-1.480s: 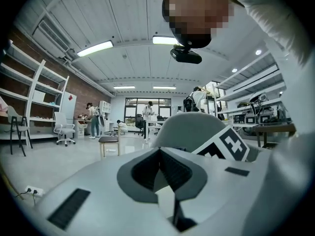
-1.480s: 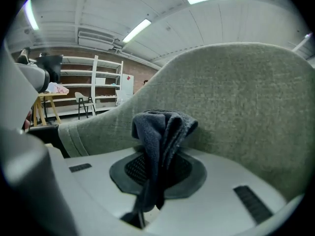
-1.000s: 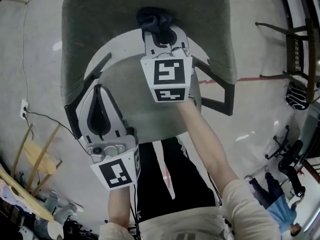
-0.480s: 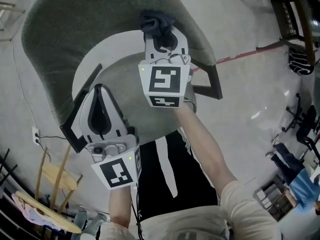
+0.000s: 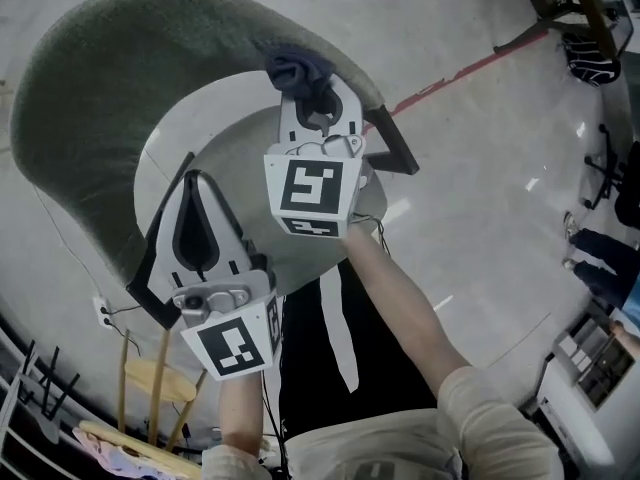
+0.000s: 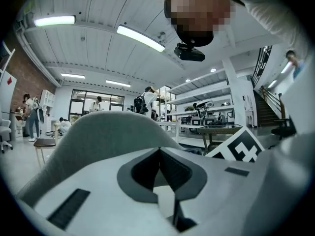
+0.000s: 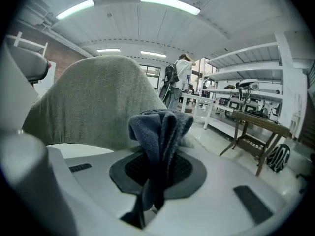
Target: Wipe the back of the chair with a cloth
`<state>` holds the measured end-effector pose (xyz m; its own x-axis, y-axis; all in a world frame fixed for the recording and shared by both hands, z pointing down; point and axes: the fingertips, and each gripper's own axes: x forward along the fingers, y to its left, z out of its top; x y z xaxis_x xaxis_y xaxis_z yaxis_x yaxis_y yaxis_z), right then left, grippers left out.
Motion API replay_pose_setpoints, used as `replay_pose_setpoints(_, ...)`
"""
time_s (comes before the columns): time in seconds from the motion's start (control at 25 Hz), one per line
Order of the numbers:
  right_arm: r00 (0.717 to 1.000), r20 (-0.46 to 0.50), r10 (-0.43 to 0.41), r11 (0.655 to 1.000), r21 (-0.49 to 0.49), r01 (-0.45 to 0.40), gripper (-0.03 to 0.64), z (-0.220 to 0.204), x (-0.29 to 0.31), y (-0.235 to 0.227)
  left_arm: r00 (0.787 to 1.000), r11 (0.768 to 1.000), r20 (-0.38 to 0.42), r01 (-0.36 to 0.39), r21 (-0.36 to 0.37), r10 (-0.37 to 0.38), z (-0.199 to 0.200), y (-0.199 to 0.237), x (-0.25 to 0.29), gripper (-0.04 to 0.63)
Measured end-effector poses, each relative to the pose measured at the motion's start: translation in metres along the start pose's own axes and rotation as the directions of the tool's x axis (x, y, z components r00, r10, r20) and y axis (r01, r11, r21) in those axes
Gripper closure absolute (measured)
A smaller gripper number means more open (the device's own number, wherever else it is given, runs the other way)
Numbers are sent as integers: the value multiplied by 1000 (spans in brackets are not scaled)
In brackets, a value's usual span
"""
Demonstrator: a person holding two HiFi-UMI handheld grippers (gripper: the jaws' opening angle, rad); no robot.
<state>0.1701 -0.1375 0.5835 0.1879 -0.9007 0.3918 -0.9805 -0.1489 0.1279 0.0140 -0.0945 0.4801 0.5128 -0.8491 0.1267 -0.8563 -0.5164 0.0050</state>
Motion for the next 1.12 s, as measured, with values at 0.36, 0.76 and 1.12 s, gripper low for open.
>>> replay_pose_setpoints(0.36, 995, -21, -95, 995, 14, 96, 558, -18, -23, -21, 997, 997, -2, 73, -14, -73, -4, -23, 9, 580)
replay_pose_setpoints(0.76, 989, -37, -146, 988, 39, 147, 558, -26, -33, -32, 998, 997, -5, 67, -26, -68, -8, -21, 9, 580)
replay_pose_setpoints(1.12, 993, -19, -117, 990, 76, 118, 558, 2, -36, -21, 998, 998, 56, 15, -61, -11, 21, -4, 11, 580)
